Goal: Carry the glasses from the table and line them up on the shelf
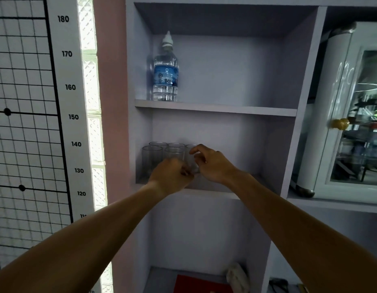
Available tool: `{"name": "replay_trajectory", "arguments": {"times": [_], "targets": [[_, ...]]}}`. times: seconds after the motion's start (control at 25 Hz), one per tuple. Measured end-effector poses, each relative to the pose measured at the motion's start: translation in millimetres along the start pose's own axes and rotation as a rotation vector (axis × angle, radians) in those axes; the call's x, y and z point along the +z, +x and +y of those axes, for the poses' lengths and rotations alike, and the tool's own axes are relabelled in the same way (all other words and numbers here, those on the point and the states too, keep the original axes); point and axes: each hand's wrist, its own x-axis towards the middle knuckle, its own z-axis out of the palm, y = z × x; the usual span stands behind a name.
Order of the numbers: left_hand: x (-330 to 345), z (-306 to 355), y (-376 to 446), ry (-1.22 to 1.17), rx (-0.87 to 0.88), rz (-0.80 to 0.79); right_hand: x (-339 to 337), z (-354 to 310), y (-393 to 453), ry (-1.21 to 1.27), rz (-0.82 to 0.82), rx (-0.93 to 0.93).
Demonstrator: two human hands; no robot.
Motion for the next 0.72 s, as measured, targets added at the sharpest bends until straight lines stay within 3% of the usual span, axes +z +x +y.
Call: {"name": "replay_trajectory", "arguments": {"times": [0.28, 0.72], "targets": [[-24, -33, -13, 0.085, -0.113, 0.162, 18, -24, 11, 0.057, 0.02, -0.088], [-17, -11, -11, -0.029, -0.082, 0.19, 5, -22, -4, -0.025, 0.085, 0.004]]}}
